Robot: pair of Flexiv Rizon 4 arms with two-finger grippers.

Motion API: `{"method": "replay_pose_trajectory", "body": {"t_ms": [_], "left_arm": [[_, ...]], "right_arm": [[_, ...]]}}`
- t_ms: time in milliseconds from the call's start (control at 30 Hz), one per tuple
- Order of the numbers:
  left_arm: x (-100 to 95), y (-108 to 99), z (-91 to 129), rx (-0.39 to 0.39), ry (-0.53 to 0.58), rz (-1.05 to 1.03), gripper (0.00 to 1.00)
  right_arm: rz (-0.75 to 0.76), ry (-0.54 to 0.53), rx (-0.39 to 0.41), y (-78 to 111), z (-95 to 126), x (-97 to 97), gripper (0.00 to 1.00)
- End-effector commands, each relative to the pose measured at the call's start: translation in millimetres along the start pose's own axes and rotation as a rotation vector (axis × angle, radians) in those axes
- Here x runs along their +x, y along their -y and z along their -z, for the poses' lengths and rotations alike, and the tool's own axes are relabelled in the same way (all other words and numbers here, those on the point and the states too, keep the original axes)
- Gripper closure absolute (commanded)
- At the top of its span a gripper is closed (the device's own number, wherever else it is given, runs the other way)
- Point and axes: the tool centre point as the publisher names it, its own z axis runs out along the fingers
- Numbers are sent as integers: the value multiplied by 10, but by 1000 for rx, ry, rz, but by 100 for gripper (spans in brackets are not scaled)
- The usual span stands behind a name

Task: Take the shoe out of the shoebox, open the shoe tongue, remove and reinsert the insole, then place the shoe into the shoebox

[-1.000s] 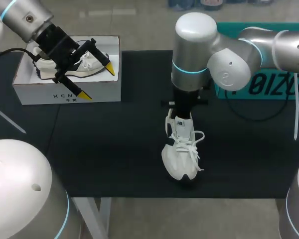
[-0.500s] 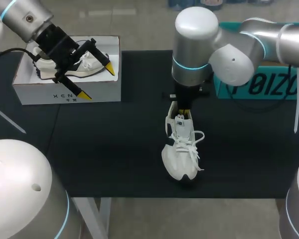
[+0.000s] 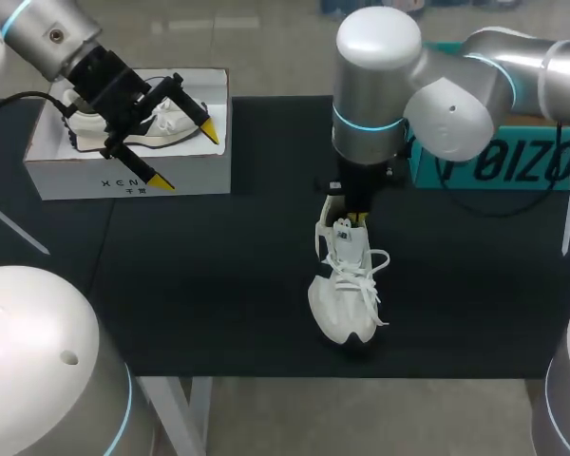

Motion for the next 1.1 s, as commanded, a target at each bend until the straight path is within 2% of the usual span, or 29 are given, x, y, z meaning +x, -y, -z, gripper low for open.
{"method": "replay_pose_trajectory", "body": {"t_ms": [33, 233, 367, 533, 633, 800, 1100], "left_arm": [[5, 3, 2, -2, -1, 0, 0], [5, 3, 2, -2, -1, 0, 0], [5, 3, 2, -2, -1, 0, 0], [5, 3, 2, -2, -1, 0, 0], [5, 3, 2, -2, -1, 0, 0], [5, 3, 2, -2, -1, 0, 0], [5, 3, 2, -2, -1, 0, 0]], "right_arm": [[1, -11, 10, -30, -89, 65, 100], [13, -10, 14, -28, -176, 135, 100], [10, -6, 27, -29, -382, 123, 100], [9, -2, 80, 15, -737, 103, 100], [6, -9, 97, 62, -837, 99, 100], [7, -24, 87, 72, -724, 122, 100], [19, -22, 33, -58, -238, 137, 100]]}}
